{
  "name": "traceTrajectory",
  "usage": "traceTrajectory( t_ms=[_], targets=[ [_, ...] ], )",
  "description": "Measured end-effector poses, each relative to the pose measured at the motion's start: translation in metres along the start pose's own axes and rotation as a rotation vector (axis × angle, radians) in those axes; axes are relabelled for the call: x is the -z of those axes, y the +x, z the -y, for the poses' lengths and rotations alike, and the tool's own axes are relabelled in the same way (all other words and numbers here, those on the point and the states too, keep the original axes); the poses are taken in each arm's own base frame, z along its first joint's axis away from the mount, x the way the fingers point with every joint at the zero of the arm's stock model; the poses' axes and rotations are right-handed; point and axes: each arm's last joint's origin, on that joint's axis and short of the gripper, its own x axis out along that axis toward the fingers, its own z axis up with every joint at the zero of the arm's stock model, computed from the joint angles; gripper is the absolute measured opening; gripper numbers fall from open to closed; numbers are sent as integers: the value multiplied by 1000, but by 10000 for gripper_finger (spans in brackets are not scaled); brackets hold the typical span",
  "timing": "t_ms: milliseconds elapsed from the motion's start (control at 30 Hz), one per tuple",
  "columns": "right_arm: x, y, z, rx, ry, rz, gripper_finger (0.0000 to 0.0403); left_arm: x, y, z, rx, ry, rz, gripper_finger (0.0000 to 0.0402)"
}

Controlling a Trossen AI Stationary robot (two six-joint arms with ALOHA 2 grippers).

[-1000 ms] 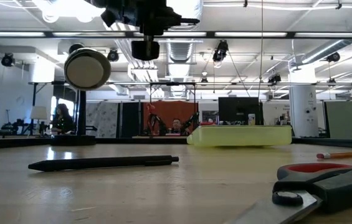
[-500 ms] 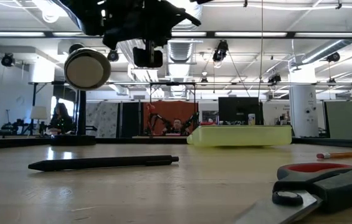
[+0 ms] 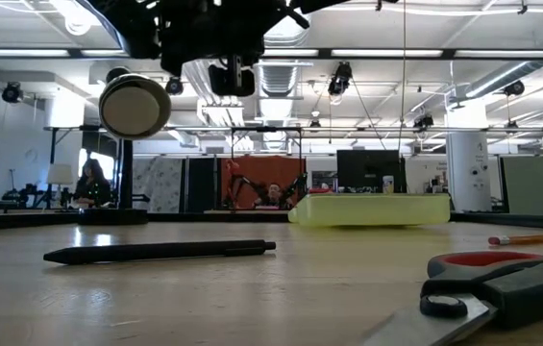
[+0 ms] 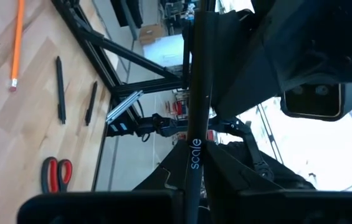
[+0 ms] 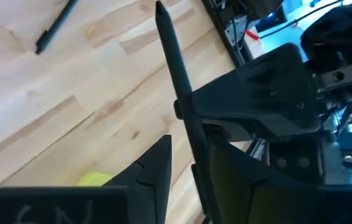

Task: Pick & place school supplies into a supply box
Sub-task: Put the black pen into the supply box

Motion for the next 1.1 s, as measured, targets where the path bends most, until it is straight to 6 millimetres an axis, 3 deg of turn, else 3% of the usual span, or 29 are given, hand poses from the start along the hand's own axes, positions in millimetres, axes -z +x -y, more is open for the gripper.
traceTrajectory(
  t_ms=[300, 633, 1100],
  targets=[
    [-3, 12, 2, 44, -34, -49, 84, -1, 0, 2, 5, 4, 1, 12],
    [-3, 14, 0, 47, -42, -93, 25, -1, 0, 2, 4, 25, 5, 14],
    [-1, 13, -1, 39, 51, -109, 25, -4, 0, 2, -18, 142, 96, 86]
  ],
)
